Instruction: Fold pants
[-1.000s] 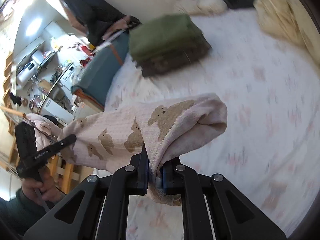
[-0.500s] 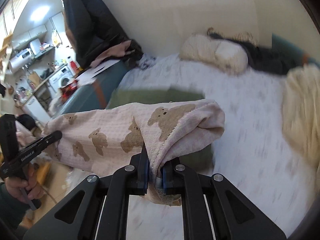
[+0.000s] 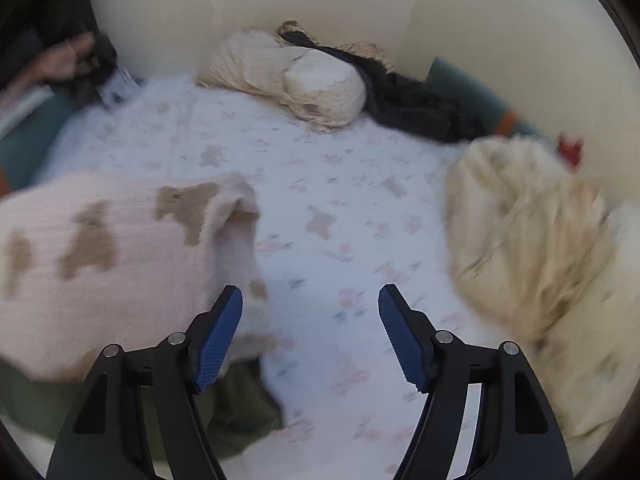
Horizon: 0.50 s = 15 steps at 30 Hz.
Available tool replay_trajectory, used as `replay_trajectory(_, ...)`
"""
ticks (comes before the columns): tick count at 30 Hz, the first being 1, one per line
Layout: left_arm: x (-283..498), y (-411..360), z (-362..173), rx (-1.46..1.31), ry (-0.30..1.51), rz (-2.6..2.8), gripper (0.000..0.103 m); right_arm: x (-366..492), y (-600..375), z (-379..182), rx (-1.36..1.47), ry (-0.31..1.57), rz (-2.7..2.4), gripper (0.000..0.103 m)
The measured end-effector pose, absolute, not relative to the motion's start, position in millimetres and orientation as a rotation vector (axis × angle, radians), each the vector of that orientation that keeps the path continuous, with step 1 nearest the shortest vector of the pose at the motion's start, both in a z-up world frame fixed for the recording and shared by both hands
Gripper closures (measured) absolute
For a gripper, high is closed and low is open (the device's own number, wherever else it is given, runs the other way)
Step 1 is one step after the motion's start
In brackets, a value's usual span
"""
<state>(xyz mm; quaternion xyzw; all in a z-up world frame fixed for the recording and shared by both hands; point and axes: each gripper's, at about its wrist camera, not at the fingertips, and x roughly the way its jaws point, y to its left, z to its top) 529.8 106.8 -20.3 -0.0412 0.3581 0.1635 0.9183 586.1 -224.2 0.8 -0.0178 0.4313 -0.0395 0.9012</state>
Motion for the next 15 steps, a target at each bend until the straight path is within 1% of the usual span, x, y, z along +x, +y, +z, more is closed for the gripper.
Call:
replay_trajectory(3,485.1,110.7,-14.5,-0.133,0.706,0.244,0.029,535.4,-236.6,14.7,0.014,0.822,0.024,0.03)
replay_trajectory(7,402.3,91.1,-1.1,-0.108,0.663,0.125,0.03,447.8,-244.1,29.2,0.06,0.773,0.16,0.029)
replay_trajectory(8,372.9,84.3,3.7,-0.121,0.638,0.094,0.03,419.7,-246.6,34.3,0.065,0.745,0.175,0.027)
replay_trajectory(9,346.0,78.0,7.8,-0.135,0.623,0.066,0.029,391.9,-249.3,38.8,0.078,0.719,0.194,0.023)
replay_trajectory(11,292.3,65.9,17.3,-0.164,0.597,0.017,0.029,343.1,-245.0,47.7,0.096,0.695,0.216,0.02)
replay_trajectory(12,266.1,62.4,22.1,-0.177,0.581,0.022,0.027,315.3,-243.2,51.4,0.114,0.684,0.229,0.018)
replay_trajectory(13,247.7,59.7,27.8,-0.184,0.575,0.022,0.021,297.7,-242.4,53.4,0.129,0.682,0.239,0.017)
replay_trajectory(14,224.5,57.1,33.3,-0.196,0.563,0.009,0.016,271.6,-242.5,56.1,0.159,0.677,0.256,0.013)
replay_trajectory(15,204.6,55.5,37.5,-0.209,0.564,0.0,0.014,243.3,-245.8,57.2,0.218,0.681,0.285,0.009)
